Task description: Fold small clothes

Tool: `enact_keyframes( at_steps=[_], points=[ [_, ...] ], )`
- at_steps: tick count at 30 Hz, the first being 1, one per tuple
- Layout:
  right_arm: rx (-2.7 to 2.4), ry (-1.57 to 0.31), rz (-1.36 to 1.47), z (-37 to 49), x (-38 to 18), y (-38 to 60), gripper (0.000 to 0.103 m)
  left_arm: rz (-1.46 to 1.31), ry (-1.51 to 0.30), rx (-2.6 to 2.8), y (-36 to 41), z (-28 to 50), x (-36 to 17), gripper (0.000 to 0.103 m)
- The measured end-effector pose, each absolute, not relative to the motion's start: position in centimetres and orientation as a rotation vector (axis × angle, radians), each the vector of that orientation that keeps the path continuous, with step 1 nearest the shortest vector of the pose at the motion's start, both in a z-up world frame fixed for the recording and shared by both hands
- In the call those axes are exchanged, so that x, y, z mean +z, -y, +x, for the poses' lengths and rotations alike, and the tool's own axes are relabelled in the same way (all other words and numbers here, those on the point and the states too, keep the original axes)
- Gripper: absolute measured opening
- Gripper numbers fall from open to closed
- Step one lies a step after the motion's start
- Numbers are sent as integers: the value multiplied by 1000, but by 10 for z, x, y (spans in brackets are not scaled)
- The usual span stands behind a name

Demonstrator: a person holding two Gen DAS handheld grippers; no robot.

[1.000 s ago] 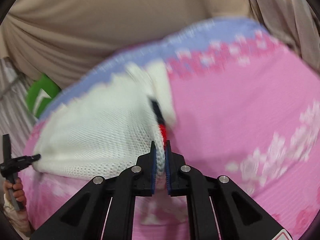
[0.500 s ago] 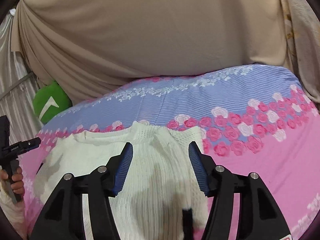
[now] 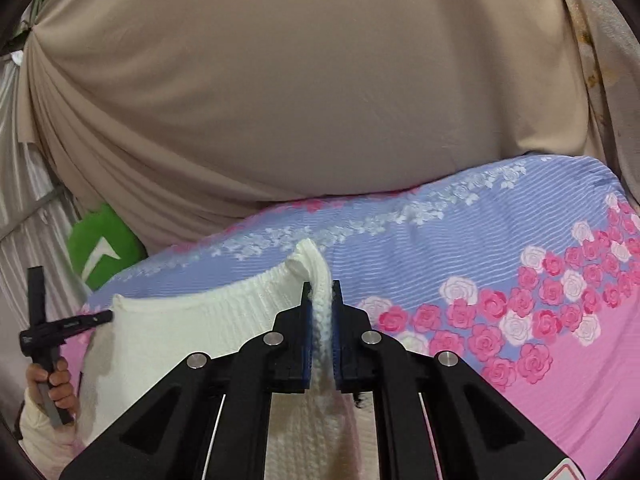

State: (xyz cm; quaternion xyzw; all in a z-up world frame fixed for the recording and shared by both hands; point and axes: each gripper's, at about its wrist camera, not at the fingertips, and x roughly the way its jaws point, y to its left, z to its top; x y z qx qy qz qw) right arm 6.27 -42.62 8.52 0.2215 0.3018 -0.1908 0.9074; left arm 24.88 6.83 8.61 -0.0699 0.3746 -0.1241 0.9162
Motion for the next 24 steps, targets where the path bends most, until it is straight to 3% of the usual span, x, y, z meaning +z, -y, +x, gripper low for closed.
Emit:
enact_keyframes(
  at_steps=[3, 9, 10, 14, 16, 20, 24],
  points=[
    [-423, -852, 494, 86, 23, 440, 7, -90, -884, -190, -62, 271, 37, 5],
    [-580, -737, 360, 65, 69, 416, 12, -31, -803, -88, -66, 246, 57, 8],
    [-572, -698, 354, 60, 77, 409, 20, -22, -779, -79, -67, 234, 66, 13],
    [-267, -665, 348, 61, 100, 332, 20, -59, -682, -234, -51, 167, 106, 40],
    [-73, -732, 331, 73, 92, 282, 20, -29, -675, -339, -21, 142, 111, 45],
    [156, -878, 251, 87, 53, 204, 13, 71, -783, -439, 29, 112, 79, 46],
    [56, -929, 242, 60, 36, 226, 5, 136, -865, -325, 9, 106, 40, 47]
  ],
)
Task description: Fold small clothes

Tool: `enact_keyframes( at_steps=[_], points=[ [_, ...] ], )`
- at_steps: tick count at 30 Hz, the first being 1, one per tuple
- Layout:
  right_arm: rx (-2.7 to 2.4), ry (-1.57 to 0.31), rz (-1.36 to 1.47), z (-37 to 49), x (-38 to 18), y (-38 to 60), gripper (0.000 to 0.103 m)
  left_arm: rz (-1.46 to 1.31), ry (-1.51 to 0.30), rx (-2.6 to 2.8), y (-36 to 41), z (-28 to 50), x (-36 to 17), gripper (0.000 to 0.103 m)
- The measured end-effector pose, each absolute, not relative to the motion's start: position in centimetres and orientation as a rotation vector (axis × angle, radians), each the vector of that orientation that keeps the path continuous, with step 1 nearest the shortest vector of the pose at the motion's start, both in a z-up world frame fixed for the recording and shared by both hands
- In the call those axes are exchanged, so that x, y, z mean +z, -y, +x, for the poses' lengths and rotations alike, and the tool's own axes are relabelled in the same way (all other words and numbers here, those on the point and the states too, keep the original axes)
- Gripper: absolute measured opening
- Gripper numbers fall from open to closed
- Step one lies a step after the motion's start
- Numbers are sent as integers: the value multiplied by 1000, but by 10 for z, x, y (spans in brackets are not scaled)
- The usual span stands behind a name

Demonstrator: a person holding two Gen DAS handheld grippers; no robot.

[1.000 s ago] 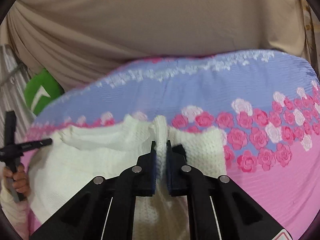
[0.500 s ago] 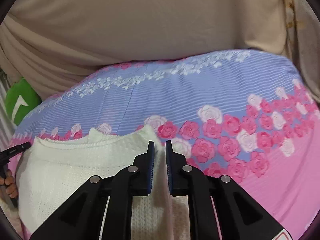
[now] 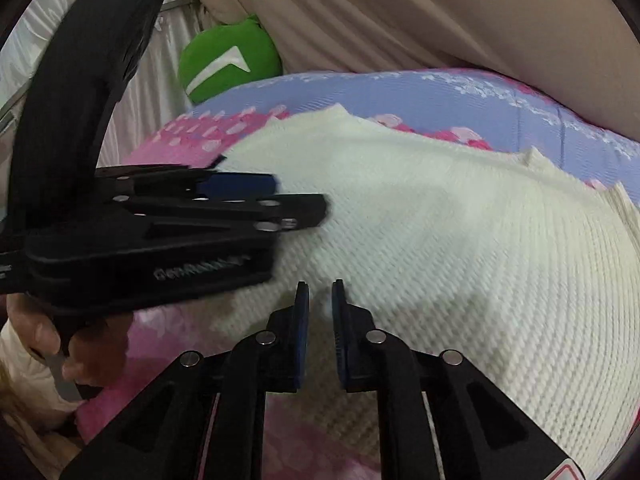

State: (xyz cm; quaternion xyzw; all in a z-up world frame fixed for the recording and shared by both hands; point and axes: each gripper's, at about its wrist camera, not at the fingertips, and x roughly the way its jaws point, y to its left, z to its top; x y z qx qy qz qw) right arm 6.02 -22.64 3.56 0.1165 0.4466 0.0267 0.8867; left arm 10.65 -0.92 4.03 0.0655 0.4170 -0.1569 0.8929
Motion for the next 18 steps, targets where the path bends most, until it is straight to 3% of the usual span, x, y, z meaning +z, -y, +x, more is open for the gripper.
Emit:
enact_keyframes(
  at_steps=[3, 5, 10, 12, 13, 14, 15, 17, 18],
  points=[
    [-141, -940, 312, 16, 32, 280, 3, 83, -893, -280, -37, 97, 33, 46],
    [-262, -927, 397, -25, 32, 318, 0, 64, -899, -251, -62, 89, 34, 32],
    [-439, -884, 484, -80, 44, 357, 0, 42, -891, -186, -79, 76, 46, 30],
    [-467, -839, 432, -73, 62, 355, 5, 10, -855, -213, -77, 80, 60, 38],
    [-475, -801, 400, -63, 71, 355, 16, -3, -827, -233, -74, 85, 70, 51],
    [-465, -760, 387, -56, 80, 357, 18, -15, -787, -236, -70, 94, 81, 68],
    [-446, -723, 390, -42, 88, 363, 21, -19, -749, -229, -66, 105, 90, 74],
    [-421, -673, 399, -15, 99, 376, 40, -9, -712, -196, -57, 135, 100, 79],
    [-418, -664, 410, 2, 98, 386, 41, -19, -718, -189, -53, 152, 101, 79]
  ],
)
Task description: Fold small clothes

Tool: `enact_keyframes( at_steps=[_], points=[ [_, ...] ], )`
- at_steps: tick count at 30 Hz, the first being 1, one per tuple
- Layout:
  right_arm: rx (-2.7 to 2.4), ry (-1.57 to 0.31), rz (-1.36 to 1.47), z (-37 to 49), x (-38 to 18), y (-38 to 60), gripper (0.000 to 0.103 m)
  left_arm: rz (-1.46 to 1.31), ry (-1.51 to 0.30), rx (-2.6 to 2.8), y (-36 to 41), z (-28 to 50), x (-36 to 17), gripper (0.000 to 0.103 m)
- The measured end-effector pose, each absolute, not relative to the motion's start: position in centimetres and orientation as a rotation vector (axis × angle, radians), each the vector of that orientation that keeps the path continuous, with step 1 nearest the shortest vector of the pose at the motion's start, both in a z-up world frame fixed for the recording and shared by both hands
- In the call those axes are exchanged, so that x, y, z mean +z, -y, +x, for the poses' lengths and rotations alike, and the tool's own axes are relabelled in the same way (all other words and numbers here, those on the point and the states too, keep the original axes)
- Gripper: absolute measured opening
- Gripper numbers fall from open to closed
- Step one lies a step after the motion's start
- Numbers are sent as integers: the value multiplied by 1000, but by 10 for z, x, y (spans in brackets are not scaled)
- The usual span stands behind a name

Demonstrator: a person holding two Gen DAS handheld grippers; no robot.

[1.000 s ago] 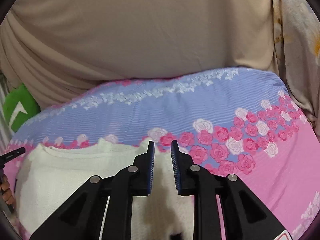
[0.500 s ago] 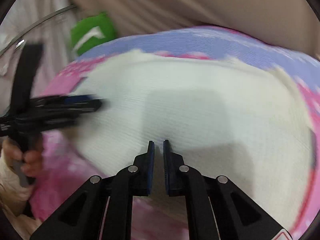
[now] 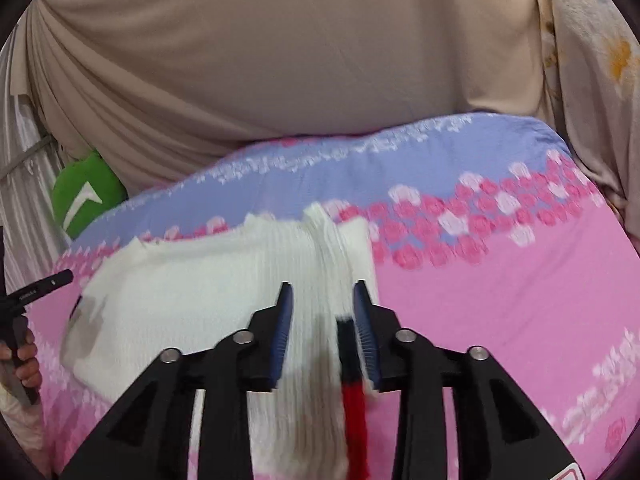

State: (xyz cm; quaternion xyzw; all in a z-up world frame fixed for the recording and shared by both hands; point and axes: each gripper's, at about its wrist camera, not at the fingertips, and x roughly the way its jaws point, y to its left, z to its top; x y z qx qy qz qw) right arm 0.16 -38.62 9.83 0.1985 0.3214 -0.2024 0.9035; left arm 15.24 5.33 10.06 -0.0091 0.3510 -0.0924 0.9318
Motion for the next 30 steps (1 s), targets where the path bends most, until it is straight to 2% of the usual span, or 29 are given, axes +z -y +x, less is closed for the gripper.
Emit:
enact_keyframes(
  at_steps=[4, 6, 7, 8, 10, 12, 15, 21, 22, 24, 27, 29, 30],
  points=[
    [-422, -727, 508, 56, 76, 416, 43, -100, -819, -165, -50, 219, 79, 78],
    [-450, -801, 520, 75, 56, 422, 44, -113, -863, -142, -49, 239, 63, 61],
    [-448, -843, 515, 83, 45, 423, 34, -109, -881, -125, -50, 245, 57, 45],
    [-422, -857, 524, 86, 38, 422, 9, -97, -874, -114, -49, 247, 52, 31],
    [-413, -761, 514, 74, 48, 419, 8, -89, -852, -98, -50, 245, 49, 12],
    [-436, -658, 487, 58, 64, 419, 7, -112, -838, -104, -57, 245, 46, 11],
    [-491, -790, 554, 63, 33, 443, 7, -123, -828, -111, -60, 246, 39, 10],
    [-453, -775, 630, 60, 33, 452, 7, -88, -812, -93, -53, 245, 37, 10],
    [-466, -743, 643, 55, 39, 451, 9, -92, -811, -95, -54, 245, 37, 11],
    [-530, -662, 619, 38, 56, 446, 20, -109, -804, -99, -57, 244, 38, 12],
    [-471, -593, 527, 24, 91, 410, 22, -133, -772, -84, -62, 232, 45, 17],
    [-372, -605, 474, 24, 104, 375, 22, -143, -738, -69, -64, 211, 56, 27],
    [-319, -631, 442, 27, 105, 355, 22, -154, -729, -80, -66, 200, 60, 29]
  ],
)
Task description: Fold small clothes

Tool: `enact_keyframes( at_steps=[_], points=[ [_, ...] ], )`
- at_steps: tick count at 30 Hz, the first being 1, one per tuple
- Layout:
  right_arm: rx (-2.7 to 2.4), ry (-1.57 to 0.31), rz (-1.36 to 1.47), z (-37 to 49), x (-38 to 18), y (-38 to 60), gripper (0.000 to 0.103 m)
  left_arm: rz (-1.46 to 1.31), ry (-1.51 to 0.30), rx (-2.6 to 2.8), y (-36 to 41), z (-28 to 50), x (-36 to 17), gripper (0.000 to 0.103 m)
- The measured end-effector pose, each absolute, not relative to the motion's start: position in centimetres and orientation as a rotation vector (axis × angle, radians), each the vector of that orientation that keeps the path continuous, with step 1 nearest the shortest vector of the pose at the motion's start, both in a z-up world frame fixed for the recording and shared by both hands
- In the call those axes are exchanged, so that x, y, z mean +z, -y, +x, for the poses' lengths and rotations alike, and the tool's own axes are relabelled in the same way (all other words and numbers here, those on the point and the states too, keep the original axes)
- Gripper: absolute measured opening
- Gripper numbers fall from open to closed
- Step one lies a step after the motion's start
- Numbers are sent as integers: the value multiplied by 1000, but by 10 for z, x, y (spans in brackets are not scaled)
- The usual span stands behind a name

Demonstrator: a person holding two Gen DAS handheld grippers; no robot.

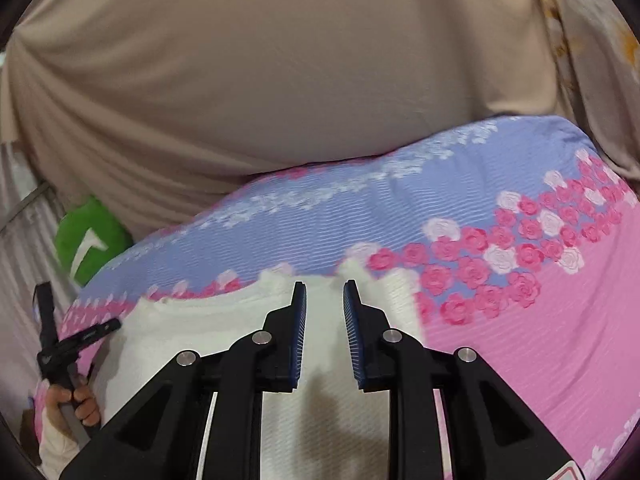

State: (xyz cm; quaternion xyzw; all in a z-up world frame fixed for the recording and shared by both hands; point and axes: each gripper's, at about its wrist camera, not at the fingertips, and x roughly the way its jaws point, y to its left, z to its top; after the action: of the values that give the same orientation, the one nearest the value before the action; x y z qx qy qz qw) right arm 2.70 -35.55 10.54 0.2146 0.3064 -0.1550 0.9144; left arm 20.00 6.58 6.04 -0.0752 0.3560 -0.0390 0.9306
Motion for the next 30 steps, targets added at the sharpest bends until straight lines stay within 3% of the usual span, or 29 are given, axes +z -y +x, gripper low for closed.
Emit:
enact_keyframes(
  at_steps=[5, 10, 16, 20, 27, 30],
  points=[
    [-100, -748, 312, 50, 87, 262, 21, -197, -740, -120, -80, 144, 76, 48],
    [-33, -815, 226, 71, 62, 213, 21, -222, -781, -70, -108, 109, 64, 57],
    [-73, -831, 160, 73, 38, 199, 21, -281, -857, -70, -128, 101, 30, 60],
    [-91, -825, 135, 74, 37, 196, 22, -366, -862, -127, -127, 110, 19, 74],
    [-73, -822, 200, 74, 35, 205, 22, -350, -843, -147, -111, 126, 18, 78],
    [-64, -821, 230, 74, 35, 209, 22, -378, -852, -194, -109, 130, 19, 69]
  ],
)
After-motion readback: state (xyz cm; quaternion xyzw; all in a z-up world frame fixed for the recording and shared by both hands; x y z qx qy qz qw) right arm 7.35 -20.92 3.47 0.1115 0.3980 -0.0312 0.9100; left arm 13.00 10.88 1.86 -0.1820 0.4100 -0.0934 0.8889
